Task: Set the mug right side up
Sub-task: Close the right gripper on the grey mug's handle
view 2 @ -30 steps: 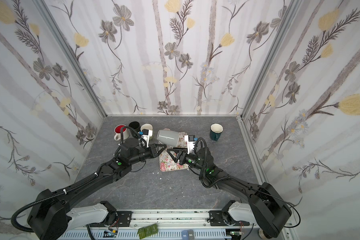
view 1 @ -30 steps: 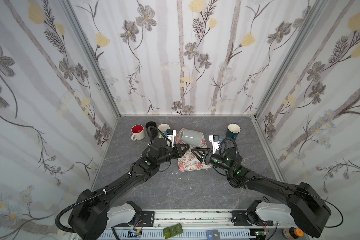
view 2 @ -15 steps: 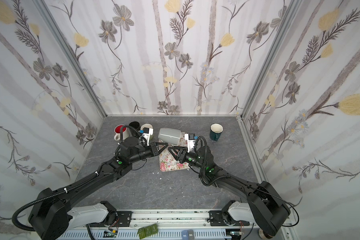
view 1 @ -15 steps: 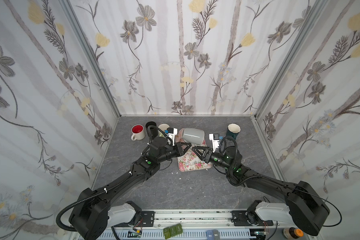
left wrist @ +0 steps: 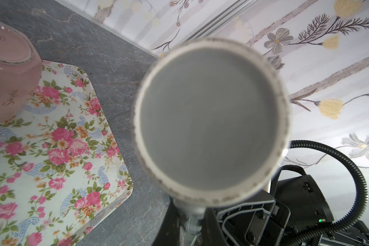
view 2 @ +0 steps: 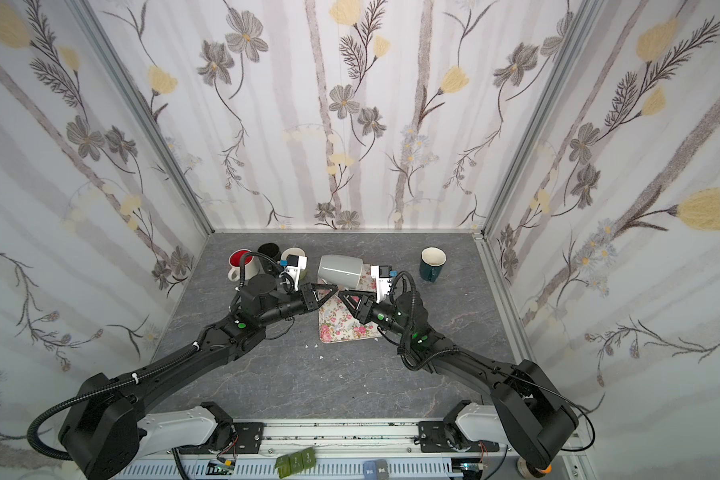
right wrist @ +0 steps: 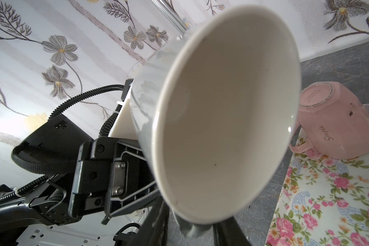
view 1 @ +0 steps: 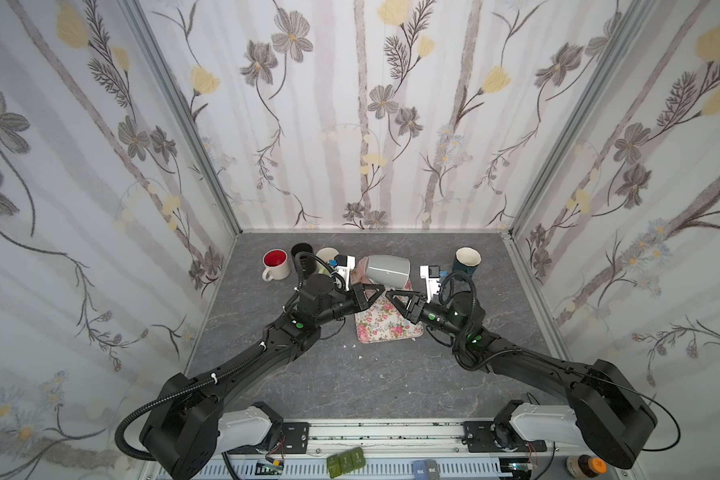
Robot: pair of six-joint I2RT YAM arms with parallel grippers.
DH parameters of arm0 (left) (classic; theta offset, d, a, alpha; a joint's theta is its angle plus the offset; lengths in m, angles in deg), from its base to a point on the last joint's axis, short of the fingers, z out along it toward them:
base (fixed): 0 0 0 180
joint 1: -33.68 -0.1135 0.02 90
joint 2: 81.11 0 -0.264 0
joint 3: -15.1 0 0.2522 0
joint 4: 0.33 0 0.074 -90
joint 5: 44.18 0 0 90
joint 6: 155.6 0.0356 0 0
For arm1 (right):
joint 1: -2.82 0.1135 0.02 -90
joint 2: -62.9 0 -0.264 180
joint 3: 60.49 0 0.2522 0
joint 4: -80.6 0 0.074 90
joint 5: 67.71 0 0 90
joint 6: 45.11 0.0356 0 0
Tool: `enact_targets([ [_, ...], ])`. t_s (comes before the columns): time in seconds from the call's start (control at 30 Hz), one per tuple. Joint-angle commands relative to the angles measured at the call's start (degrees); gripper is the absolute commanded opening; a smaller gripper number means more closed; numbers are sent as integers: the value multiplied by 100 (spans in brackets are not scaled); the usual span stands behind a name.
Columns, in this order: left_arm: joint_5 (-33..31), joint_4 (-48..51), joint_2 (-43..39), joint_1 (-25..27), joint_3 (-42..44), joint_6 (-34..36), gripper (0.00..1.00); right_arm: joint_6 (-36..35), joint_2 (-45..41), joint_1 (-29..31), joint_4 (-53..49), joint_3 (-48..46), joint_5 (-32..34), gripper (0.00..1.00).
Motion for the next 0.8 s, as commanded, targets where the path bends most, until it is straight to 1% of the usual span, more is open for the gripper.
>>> enact_targets([
  [0.0,70,-382,22,-3,-15,93,0,139,23,9,622,16,-227,34],
  [0.23,70,-383,84,33,13,114,0,139,42,3,683,38,-234,33],
  [0.6,-9,-193,92,40,-5,245,0,130,100,-3,620,58,-194,4],
  [0.7,-26,-163,107,39,7,263,0,139,119,-6,602,75,-191,0],
  [0.77,-57,-115,100,37,2,282,0,139,144,-2,566,75,-173,0],
])
